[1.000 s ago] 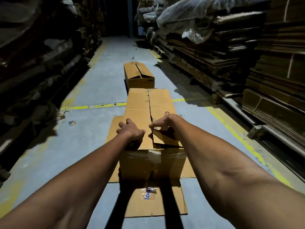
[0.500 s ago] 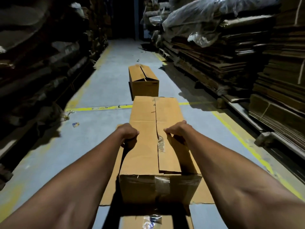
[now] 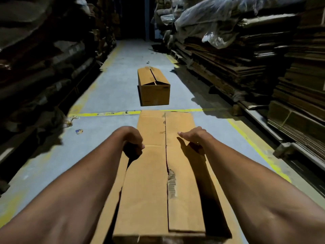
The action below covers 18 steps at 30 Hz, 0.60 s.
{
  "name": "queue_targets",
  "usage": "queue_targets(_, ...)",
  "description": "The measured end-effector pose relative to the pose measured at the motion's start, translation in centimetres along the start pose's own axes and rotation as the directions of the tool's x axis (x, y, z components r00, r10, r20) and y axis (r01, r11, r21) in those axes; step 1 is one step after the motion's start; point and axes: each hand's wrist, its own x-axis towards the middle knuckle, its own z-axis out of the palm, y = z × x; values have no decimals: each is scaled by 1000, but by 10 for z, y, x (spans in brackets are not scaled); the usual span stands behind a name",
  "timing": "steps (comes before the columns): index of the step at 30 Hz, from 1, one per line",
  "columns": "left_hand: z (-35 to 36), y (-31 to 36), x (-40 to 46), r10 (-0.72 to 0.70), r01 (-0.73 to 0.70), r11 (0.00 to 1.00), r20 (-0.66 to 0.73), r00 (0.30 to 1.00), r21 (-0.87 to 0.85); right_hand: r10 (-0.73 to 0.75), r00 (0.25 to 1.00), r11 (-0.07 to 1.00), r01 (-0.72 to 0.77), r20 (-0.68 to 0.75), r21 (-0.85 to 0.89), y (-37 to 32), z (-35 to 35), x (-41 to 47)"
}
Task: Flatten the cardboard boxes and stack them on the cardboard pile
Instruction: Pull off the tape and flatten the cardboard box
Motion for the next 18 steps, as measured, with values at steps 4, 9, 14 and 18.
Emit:
queue_targets(4,-14,-15,-5,-178,170,984,351,919,52,61,974,993,-38,217,-111,0,-17,-16)
queue_targets(9,10,16,23,48,-11,994,-325,944,113,-168,984,970,154,-59,-190,-27,24,6)
queue_targets(14,38,35,50,157,-123,987,-481,863,101,-135,989,974,122,-56,-193,-53,47,0)
queue_targets(18,45,34,62,163,-146,986,-527,834,74,-151,986,971,136,-63,-199,-58,47,11)
